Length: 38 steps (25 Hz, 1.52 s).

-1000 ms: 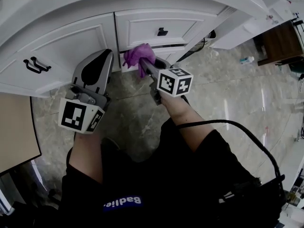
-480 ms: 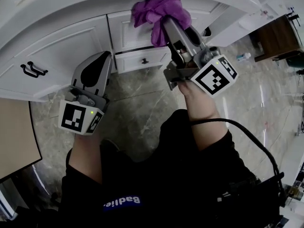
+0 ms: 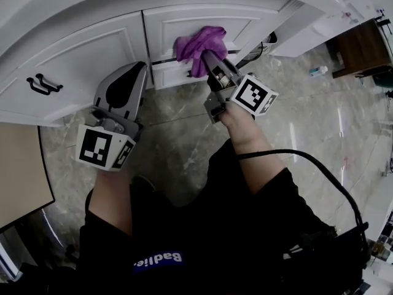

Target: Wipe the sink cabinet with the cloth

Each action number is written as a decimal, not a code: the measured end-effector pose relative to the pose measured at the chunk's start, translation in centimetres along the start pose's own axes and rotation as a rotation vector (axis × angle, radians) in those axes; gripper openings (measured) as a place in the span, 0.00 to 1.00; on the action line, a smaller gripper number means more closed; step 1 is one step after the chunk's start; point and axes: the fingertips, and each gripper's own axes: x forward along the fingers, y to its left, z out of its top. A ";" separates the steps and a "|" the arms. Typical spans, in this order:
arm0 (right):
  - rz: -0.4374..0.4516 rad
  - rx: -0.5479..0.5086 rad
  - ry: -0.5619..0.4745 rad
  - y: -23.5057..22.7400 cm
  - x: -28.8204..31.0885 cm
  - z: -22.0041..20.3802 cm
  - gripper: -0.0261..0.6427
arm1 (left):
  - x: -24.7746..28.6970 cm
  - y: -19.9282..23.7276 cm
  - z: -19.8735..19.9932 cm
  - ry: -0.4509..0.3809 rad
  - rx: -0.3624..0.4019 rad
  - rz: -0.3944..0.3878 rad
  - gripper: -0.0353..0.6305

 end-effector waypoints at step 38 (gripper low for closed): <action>-0.241 0.228 0.036 -12.4 -3.8 -2.4 0.15 | 1.3 -1.2 -1.2 -0.006 -0.024 -0.067 0.06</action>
